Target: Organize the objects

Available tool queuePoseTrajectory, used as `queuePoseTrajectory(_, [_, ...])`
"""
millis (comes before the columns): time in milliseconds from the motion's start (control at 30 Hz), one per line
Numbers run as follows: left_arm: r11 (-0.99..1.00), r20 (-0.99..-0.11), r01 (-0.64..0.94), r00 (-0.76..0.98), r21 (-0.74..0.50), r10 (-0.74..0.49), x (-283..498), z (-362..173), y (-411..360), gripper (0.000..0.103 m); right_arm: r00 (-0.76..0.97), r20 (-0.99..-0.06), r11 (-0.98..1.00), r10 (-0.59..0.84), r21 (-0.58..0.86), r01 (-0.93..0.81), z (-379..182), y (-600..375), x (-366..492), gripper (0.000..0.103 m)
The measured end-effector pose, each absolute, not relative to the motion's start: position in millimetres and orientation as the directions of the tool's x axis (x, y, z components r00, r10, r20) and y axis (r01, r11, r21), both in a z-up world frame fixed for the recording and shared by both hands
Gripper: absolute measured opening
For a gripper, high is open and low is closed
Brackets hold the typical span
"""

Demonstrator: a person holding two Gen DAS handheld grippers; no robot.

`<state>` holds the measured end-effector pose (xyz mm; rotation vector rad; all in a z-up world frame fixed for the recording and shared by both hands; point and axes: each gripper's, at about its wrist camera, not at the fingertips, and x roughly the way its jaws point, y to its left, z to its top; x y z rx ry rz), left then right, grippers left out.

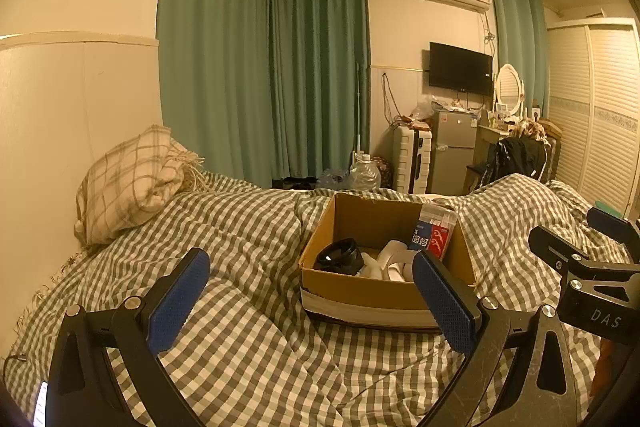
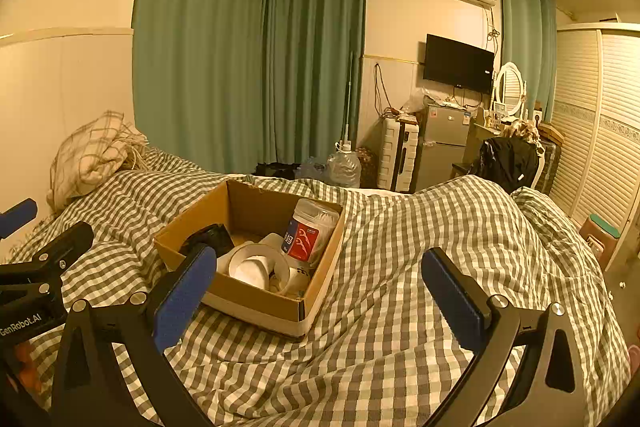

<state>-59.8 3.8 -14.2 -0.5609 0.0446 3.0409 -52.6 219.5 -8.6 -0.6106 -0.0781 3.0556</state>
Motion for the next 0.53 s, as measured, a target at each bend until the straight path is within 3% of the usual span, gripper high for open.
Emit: queuePoseTrajectory(533, [-0.998, -0.362, -0.052, -0.931, 0.021, 0.041, -62.8, -17.3, 5.6, 0.103, -0.917, -0.396, -0.998, 0.035, -0.055, -0.015, -12.4, 218.3, -54.1, 0.103])
